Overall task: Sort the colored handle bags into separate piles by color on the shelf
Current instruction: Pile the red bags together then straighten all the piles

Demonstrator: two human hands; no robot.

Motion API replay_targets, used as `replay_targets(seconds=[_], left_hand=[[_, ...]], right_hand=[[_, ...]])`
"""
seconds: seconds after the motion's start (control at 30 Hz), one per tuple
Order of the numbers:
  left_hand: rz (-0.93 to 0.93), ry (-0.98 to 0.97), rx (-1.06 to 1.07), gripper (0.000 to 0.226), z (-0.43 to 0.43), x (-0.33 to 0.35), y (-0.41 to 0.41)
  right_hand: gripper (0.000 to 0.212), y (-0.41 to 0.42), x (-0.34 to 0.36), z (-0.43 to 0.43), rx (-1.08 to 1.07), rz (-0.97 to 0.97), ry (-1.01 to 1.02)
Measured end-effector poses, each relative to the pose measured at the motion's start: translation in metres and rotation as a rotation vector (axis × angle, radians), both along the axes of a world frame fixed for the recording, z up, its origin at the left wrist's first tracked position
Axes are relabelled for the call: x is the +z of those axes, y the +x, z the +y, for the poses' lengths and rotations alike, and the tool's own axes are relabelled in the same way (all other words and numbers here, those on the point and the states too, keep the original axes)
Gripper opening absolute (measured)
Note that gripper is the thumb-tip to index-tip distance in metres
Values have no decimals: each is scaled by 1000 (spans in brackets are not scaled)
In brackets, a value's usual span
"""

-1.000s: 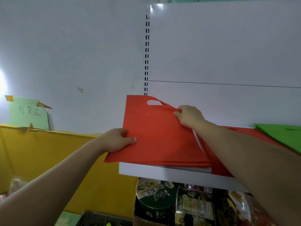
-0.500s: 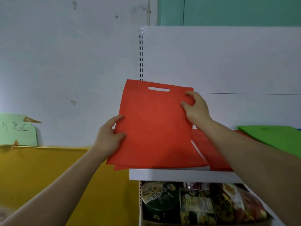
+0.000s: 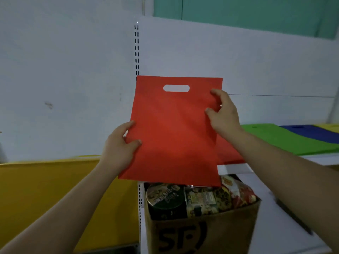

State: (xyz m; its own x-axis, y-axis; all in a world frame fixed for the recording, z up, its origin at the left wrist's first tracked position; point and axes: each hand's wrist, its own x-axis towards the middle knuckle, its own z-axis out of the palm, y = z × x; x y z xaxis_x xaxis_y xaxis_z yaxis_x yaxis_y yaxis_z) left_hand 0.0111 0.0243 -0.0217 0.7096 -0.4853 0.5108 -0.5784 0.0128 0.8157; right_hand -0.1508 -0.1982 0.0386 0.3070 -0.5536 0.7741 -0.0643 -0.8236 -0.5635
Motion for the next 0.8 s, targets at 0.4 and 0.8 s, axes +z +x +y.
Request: replay_targets(seconds=[0.4,0.8], left_hand=[[153,-16,-310,65,-44,3,-81],[27,-16,-141,54,-124,2,-176]], right_hand=[[52,-98,18,-22,-94,-167,112],[55,-195,13,-97,5,27,145]])
